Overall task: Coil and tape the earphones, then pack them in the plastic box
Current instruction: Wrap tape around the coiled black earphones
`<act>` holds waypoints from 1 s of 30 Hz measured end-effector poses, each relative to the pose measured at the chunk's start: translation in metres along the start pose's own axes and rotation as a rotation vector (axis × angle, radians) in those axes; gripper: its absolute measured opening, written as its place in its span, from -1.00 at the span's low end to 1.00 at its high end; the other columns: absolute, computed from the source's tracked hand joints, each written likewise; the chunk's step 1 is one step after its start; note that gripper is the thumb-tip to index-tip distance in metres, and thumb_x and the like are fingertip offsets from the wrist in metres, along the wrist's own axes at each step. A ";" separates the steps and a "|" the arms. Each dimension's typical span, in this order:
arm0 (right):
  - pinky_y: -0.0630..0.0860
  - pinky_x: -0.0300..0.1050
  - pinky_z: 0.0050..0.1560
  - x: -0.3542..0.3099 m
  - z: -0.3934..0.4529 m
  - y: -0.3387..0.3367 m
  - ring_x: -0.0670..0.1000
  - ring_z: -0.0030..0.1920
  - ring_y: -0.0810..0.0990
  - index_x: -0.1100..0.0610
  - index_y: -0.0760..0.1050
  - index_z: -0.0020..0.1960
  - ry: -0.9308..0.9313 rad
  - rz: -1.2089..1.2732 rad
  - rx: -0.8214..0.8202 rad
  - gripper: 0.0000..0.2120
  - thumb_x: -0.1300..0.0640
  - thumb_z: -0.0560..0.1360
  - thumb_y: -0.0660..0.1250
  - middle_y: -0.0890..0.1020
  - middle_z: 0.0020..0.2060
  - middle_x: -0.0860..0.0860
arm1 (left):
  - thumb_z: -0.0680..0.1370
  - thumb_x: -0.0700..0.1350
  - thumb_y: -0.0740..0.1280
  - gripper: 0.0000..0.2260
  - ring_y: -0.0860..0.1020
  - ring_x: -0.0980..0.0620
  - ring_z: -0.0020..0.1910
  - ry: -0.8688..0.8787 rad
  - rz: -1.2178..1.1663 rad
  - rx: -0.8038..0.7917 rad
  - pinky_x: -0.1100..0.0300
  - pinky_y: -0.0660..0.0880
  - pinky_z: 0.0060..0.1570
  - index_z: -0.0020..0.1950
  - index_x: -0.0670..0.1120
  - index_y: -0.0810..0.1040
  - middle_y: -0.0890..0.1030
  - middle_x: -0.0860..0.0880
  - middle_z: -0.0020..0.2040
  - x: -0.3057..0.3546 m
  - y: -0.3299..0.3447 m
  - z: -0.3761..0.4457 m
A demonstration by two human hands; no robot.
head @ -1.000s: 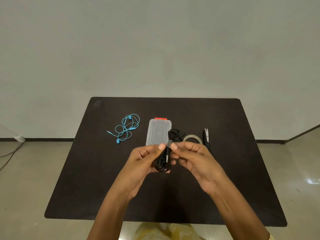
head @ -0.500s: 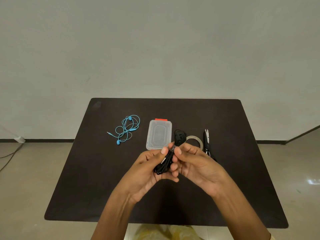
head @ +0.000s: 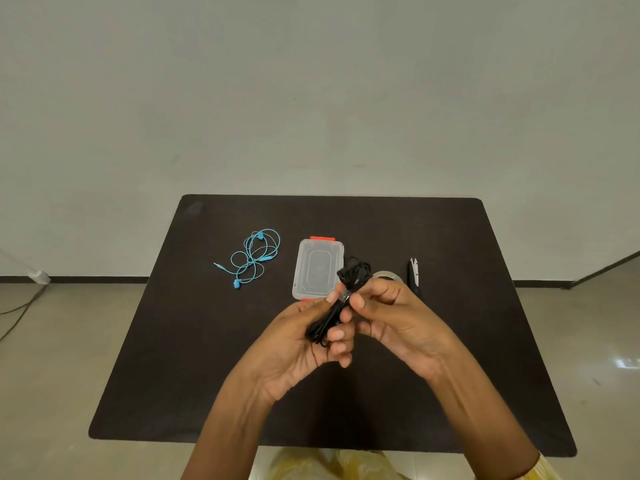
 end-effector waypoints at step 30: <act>0.55 0.00 -0.04 0.184 0.195 0.063 0.08 -0.05 0.62 0.14 0.53 -0.01 0.140 -1.267 0.174 -0.67 -0.03 0.37 0.49 0.66 -0.07 0.08 | 0.62 -0.12 0.22 -0.79 0.66 -0.01 -0.15 0.347 0.661 1.169 0.08 0.61 -0.17 -0.10 -0.13 0.62 0.67 -0.06 -0.17 0.002 -0.184 -0.067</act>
Point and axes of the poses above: each hand's wrist, its own z-axis towards the middle knuckle, its own y-axis out of the palm, x = y × z, the point moved 2 cm from there along z, towards the middle knuckle
